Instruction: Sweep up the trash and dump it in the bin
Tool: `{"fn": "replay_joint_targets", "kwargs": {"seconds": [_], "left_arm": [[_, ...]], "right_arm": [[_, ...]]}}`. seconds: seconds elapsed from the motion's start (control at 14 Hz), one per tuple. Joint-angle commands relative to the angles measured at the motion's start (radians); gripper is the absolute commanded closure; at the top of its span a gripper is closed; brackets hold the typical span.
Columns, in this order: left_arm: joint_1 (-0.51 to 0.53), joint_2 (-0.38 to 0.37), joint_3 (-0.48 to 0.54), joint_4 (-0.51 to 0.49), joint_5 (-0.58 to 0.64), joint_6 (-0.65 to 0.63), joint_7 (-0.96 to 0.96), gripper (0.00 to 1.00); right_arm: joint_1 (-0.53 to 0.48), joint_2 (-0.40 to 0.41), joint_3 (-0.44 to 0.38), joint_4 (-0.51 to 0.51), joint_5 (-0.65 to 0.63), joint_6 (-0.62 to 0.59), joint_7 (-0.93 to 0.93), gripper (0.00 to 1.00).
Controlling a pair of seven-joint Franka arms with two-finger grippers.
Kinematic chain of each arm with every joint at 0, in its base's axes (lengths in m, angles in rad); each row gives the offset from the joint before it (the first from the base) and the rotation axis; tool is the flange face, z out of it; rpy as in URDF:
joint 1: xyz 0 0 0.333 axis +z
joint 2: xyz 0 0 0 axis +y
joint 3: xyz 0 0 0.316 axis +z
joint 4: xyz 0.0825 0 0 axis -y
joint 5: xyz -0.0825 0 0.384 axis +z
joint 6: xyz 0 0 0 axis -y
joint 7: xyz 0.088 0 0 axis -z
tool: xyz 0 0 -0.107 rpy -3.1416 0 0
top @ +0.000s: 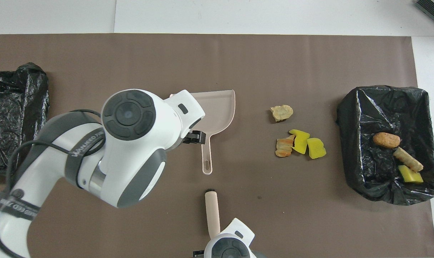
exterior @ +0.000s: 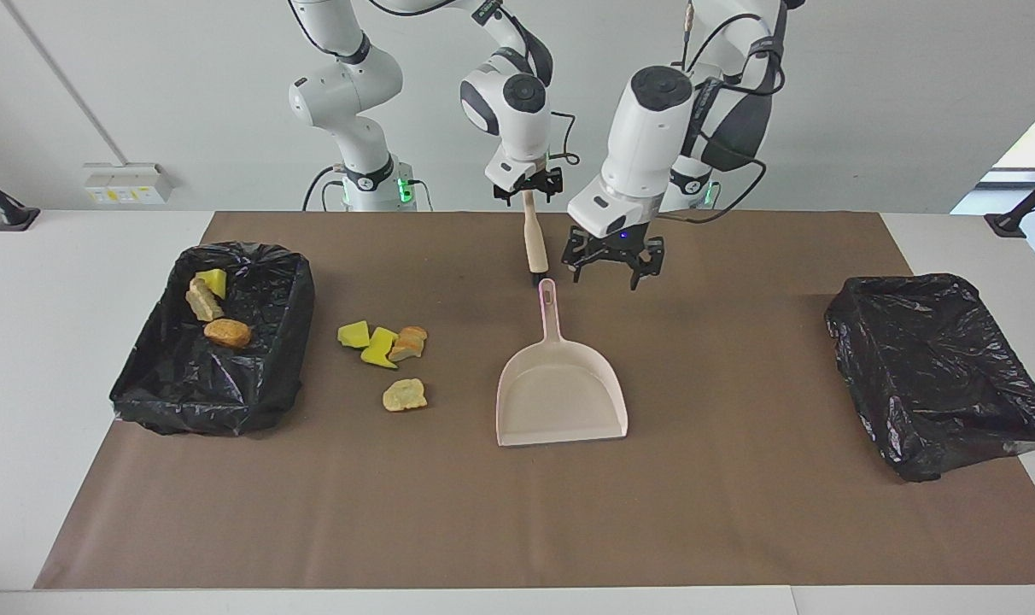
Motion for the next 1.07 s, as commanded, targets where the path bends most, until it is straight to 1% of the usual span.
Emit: {"fn": "replay_joint_targets", "kwargs": {"seconds": [0.0,0.07,0.14,0.21,0.29,0.36,0.43,0.57,0.64,0.79,0.86,0.93,1.0], "left_arm": [[-0.05,0.087,0.019,-0.062,0.006,0.164,-0.04,0.0],[-0.05,0.092,0.019,-0.096,0.006,0.235,-0.04,0.0],[-0.051,0.093,0.018,-0.136,0.008,0.293,-0.039,0.0],[-0.051,0.095,0.018,-0.148,0.008,0.314,-0.039,0.0],[-0.062,0.104,0.018,-0.149,0.008,0.318,-0.037,0.0],[-0.065,0.113,0.018,-0.147,0.008,0.325,-0.032,0.0],[-0.065,0.118,0.019,-0.147,0.008,0.328,-0.029,0.0],[-0.067,0.119,0.018,-0.144,0.008,0.328,-0.029,0.0],[-0.065,0.121,0.018,-0.144,0.008,0.328,-0.029,0.07],[-0.067,0.126,0.018,-0.142,0.008,0.329,-0.029,0.08],[-0.068,0.133,0.018,-0.142,0.008,0.329,-0.029,0.08],[-0.068,0.133,0.018,-0.142,0.008,0.329,-0.029,0.12],[-0.068,0.136,0.018,-0.136,0.008,0.329,-0.031,0.23]], "right_arm": [[0.028,-0.012,-0.003,-0.026,0.025,0.034,0.031,0.18],[0.033,-0.005,-0.003,-0.028,0.025,0.033,0.033,0.26],[0.033,-0.003,-0.003,-0.026,0.025,0.028,0.036,0.44],[0.033,-0.003,-0.003,-0.026,0.025,0.024,0.037,0.62],[0.034,-0.003,-0.003,-0.025,0.025,0.016,0.039,0.83],[0.034,-0.005,-0.003,-0.023,0.025,0.007,0.068,1.0],[0.034,-0.005,-0.003,-0.017,0.025,0.002,0.112,1.0],[0.027,-0.003,-0.005,0.001,0.023,-0.012,0.11,1.0],[0.021,-0.003,-0.006,0.018,0.023,-0.044,0.103,1.0],[-0.007,-0.027,-0.019,0.055,0.008,-0.151,0.09,1.0],[-0.051,-0.066,-0.019,0.07,-0.001,-0.226,0.083,1.0],[-0.086,-0.107,-0.019,0.074,-0.021,-0.292,0.055,1.0],[-0.122,-0.147,-0.019,0.074,-0.049,-0.356,0.032,1.0]]}}
